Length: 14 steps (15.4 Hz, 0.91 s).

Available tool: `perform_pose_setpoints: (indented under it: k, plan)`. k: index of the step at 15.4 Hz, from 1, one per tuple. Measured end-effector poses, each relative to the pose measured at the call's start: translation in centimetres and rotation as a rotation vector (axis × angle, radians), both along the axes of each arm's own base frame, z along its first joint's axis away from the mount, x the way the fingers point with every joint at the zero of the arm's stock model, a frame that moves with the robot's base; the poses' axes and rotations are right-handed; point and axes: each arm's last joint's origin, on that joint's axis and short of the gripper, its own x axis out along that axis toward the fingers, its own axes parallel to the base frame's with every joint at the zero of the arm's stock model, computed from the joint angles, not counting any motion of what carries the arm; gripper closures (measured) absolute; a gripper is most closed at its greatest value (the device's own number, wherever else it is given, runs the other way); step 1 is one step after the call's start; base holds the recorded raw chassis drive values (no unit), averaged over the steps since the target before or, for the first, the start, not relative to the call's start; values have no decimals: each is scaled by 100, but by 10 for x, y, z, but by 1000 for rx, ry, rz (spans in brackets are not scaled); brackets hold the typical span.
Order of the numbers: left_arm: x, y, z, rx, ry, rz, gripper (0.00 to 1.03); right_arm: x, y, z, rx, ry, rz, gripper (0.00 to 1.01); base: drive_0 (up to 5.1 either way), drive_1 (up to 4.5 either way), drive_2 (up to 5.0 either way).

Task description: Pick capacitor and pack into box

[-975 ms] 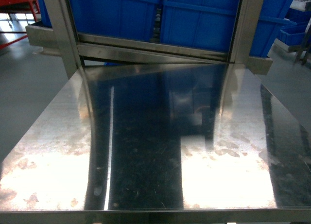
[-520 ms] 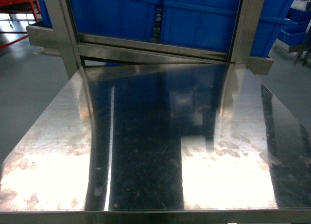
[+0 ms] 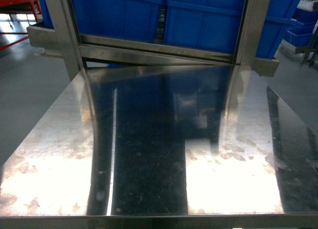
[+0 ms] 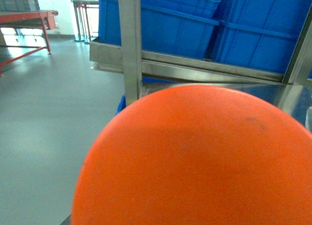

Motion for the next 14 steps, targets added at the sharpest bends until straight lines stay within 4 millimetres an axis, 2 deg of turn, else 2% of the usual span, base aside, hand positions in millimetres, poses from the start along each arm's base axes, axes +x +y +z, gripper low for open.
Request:
perform_pose_setpoints:
  k: [14]
  plan:
    - [0, 0, 0, 0, -3, 0, 59, 0, 0, 0, 0, -3, 0, 3, 0, 0, 0]
